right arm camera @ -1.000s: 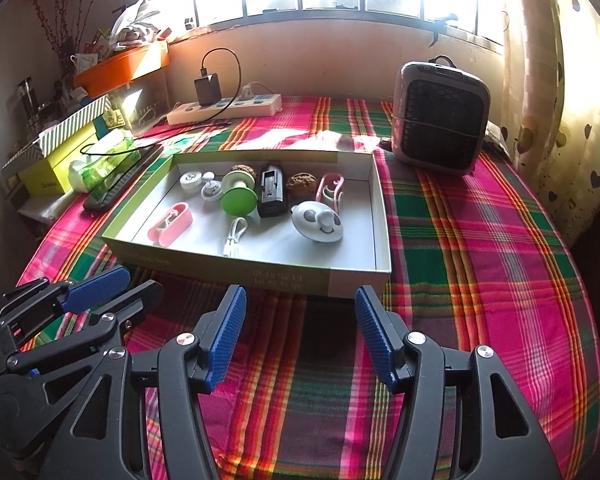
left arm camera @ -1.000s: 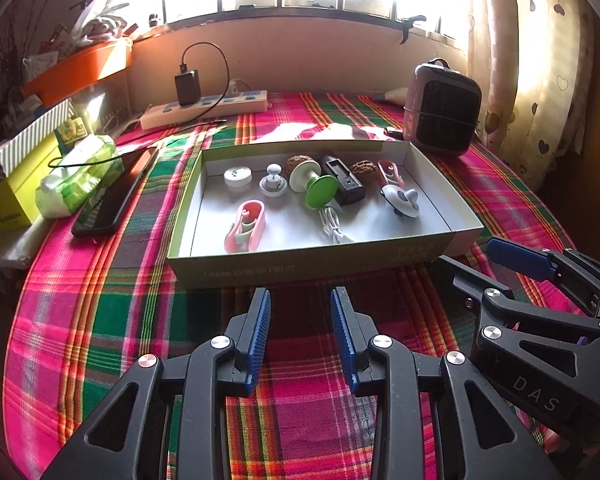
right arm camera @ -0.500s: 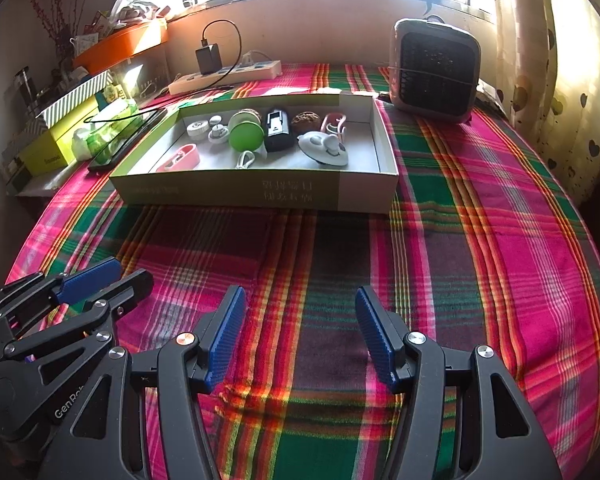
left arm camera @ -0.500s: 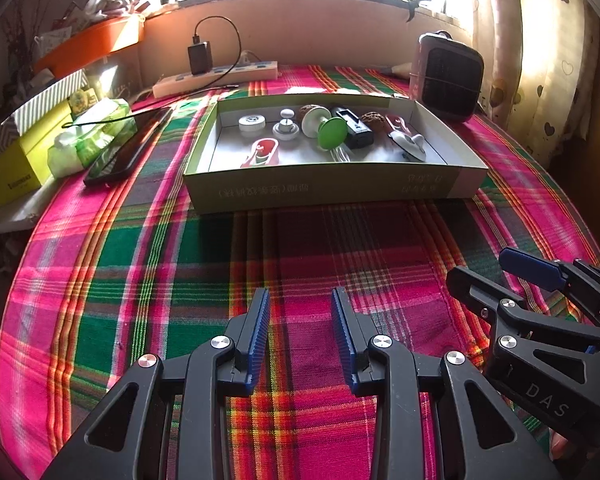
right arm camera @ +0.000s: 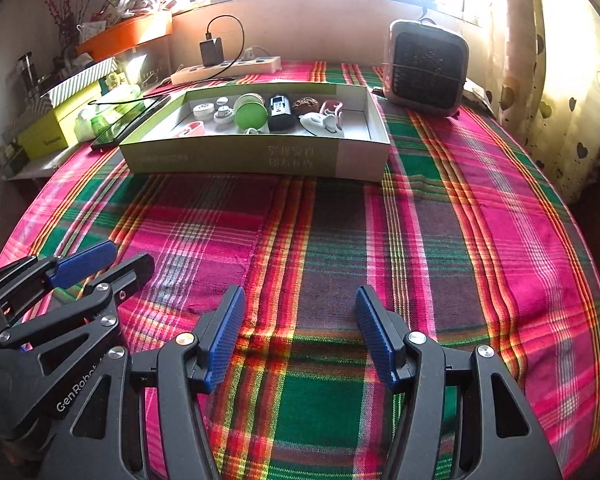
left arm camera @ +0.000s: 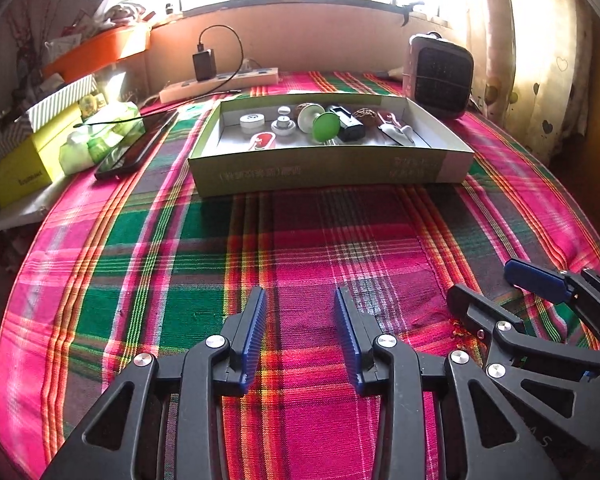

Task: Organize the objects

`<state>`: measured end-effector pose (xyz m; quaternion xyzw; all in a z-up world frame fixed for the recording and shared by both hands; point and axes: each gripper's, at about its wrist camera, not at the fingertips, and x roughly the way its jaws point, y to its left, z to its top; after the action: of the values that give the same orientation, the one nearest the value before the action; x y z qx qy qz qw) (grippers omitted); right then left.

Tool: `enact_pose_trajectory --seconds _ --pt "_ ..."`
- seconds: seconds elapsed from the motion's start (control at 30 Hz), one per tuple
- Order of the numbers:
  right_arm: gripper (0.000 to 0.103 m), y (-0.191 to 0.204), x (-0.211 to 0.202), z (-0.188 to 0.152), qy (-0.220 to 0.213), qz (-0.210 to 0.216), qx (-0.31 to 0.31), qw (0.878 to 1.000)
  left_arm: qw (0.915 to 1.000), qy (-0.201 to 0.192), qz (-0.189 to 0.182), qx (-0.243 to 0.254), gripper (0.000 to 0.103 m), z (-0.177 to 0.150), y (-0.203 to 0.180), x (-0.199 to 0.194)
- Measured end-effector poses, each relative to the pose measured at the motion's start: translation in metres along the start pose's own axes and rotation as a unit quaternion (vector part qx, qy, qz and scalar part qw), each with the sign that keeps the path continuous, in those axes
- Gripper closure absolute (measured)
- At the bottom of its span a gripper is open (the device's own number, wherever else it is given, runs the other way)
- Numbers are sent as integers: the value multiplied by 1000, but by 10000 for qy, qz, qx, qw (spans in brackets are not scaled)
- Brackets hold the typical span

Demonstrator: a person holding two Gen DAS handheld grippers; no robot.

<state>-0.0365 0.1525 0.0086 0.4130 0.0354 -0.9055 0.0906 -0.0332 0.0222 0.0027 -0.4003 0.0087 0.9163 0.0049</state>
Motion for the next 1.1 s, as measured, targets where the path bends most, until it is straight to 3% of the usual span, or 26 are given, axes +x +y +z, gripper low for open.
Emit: enact_pose_trajectory --seconds 1.1 --pt "41 0 -5 -8 -250 -134 168 9995 9998 -180 22 -57 68 -11 -1 -6"
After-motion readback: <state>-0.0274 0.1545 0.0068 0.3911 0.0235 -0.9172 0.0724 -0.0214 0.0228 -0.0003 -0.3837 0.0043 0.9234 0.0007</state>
